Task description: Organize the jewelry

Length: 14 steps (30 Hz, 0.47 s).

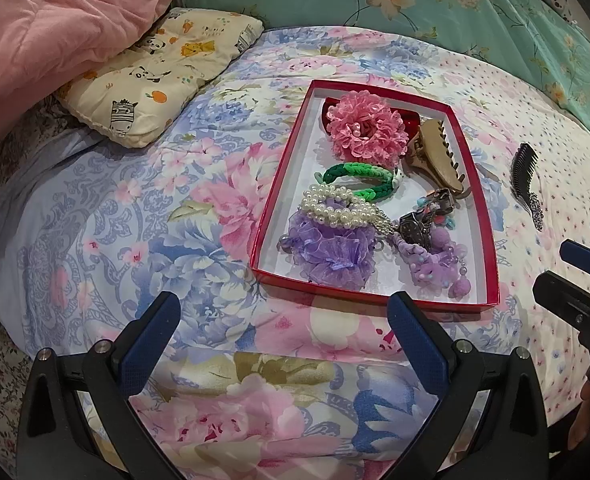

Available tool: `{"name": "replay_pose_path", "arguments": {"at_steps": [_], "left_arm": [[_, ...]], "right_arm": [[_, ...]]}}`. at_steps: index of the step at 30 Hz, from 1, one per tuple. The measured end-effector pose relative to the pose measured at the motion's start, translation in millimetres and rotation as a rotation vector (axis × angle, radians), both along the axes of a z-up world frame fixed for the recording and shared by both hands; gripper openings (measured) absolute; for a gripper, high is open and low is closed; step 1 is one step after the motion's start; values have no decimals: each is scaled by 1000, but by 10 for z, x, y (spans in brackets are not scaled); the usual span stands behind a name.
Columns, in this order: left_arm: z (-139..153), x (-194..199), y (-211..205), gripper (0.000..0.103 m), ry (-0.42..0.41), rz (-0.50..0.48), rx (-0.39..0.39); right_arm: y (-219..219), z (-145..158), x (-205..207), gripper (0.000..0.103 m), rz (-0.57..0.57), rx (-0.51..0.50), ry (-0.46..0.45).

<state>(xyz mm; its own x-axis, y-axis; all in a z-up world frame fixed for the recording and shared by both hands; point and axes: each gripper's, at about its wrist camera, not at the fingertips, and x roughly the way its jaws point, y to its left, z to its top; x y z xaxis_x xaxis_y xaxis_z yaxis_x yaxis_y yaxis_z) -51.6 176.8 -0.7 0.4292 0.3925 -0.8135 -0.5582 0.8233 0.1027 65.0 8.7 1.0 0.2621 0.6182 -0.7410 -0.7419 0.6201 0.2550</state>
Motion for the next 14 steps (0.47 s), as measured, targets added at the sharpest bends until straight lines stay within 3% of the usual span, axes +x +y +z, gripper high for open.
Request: {"name": "replay_pose_path", "arguments": {"at_steps": [14], "left_arm": [[2,21,13,103,-6,-4,-4]], "right_arm": [[-17,-3,41,99,-13,5,2]]}}
